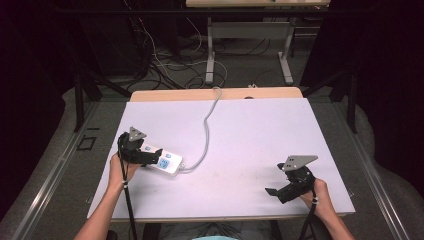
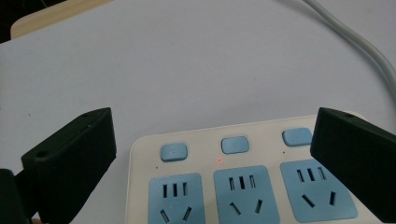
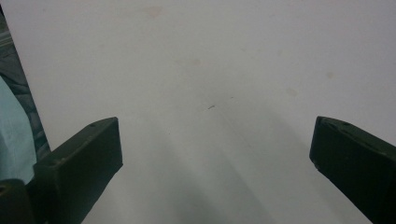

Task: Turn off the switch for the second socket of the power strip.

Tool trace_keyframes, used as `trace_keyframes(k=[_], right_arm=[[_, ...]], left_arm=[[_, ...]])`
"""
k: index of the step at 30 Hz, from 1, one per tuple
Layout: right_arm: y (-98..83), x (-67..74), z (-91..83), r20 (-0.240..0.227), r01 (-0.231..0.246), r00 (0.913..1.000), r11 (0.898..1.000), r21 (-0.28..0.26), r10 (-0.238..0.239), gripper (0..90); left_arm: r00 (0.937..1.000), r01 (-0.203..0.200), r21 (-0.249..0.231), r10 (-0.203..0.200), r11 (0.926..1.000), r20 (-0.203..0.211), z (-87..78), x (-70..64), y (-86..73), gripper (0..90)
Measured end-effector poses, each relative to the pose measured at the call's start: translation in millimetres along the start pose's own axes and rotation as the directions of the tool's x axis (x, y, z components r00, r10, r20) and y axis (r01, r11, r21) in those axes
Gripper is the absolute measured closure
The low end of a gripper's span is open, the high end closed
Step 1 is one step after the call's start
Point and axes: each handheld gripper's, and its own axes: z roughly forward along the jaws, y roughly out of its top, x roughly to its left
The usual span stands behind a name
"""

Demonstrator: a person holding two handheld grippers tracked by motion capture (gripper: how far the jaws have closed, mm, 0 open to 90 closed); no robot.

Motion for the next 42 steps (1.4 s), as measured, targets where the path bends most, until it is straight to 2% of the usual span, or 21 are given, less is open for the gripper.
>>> trace_keyframes(k=[9,11,12,15,18,19,21,23,24,25,26,27,29,30,31,37,38,41,42], right_arm=[[0.1,-0.1,0.0,0.004,-0.004,1.0,1.0,0.015,0.004,1.9],[0.0,0.1,0.0,0.003,-0.005,1.0,1.0,0.017,0.005,1.9],[0.0,0.1,0.0,0.003,-0.005,1.0,1.0,0.017,0.005,1.9],[0.0,-0.6,0.1,0.005,0.006,1.0,1.0,0.015,-0.006,1.9],[-0.2,0.3,0.4,0.009,-0.008,0.9999,1.0,0.016,0.008,1.9],[-0.2,0.1,0.4,0.008,-0.004,1.0,1.0,0.017,0.004,1.9],[-0.1,0.0,0.1,0.001,-0.002,1.0,1.0,0.022,0.002,1.9],[-0.1,0.2,0.1,0.004,-0.004,1.0,1.0,0.02,0.004,1.9],[-0.1,0.3,0.1,0.005,-0.005,1.0,1.0,0.019,0.005,1.9],[-0.2,0.1,0.0,0.002,-0.002,1.0,1.0,0.022,0.002,1.9],[-0.1,0.1,0.1,0.002,-0.002,1.0,1.0,0.022,0.002,1.9],[-0.1,0.1,0.1,0.002,-0.002,1.0,1.0,0.022,0.002,1.9],[-0.2,0.2,0.1,0.002,-0.004,1.0,1.0,0.024,0.004,1.9],[-0.2,0.1,0.1,0.001,-0.003,1.0,1.0,0.024,0.003,1.9],[-0.2,0.1,0.1,0.001,-0.003,1.0,1.0,0.023,0.003,1.9],[-0.2,0.6,0.2,0.0,-0.007,1.0,1.0,0.027,0.007,2.0],[-0.2,0.6,0.3,0.0,-0.007,1.0,1.0,0.027,0.007,2.0],[-0.2,0.7,0.2,0.0,-0.007,1.0,1.0,0.027,0.007,2.0],[-0.2,0.7,0.2,0.0,-0.007,1.0,1.0,0.028,0.007,2.0]], left_arm=[[0.9999,-0.005,0.017,0.005,0.9999,-0.01,6.6,2.1,0.3,0.3],[1.0,-0.006,0.03,0.006,0.9995,0.0,7.3,2.8,0.8,1.9],[1.0,-0.001,0.021,0.001,0.9998,0.0,8.5,2.5,0.7,1.9],[1.0,-0.008,0.02,0.008,0.9998,0.004,8.8,3.0,1.8,7.8],[0.9998,-0.012,0.018,0.012,0.9998,0.014,9.2,3.2,2.0,12.7],[0.9998,-0.01,0.017,0.01,0.9998,0.019,9.7,2.8,1.9,22.6],[0.9991,-0.022,0.041,0.02,0.9989,0.038,8.9,3.2,2.2,35.6],[0.9989,-0.023,0.024,0.022,0.9995,0.042,10.4,2.4,1.0,42.4],[0.9986,-0.026,0.025,0.025,0.9994,0.046,10.2,2.0,0.9,42.4],[0.9982,-0.025,0.033,0.023,0.9991,0.055,9.6,1.7,0.7,48.8],[0.9977,-0.029,0.038,0.027,0.9989,0.062,9.1,1.9,0.9,52.6],[0.9978,-0.028,0.035,0.026,0.999,0.061,9.4,1.5,0.6,52.6],[0.9971,-0.013,0.031,0.011,0.9994,0.076,10.0,-0.1,-0.5,62.2],[0.9961,-0.032,0.035,0.029,0.9988,0.083,9.5,0.5,-0.9,65.1],[0.9961,-0.032,0.035,0.029,0.9988,0.083,9.5,0.5,-0.9,68.9],[0.995,-0.027,0.01,0.026,0.9996,0.096,9.9,-0.7,-2.7,87.1],[0.9943,-0.039,0.012,0.038,0.9992,0.1,9.5,0.0,-3.1,89.6],[0.9936,-0.042,0.015,0.04,0.999,0.106,8.8,0.1,-3.2,89.8],[0.9934,-0.038,0.003,0.037,0.9993,0.108,9.6,-0.3,-3.8,89.8]])
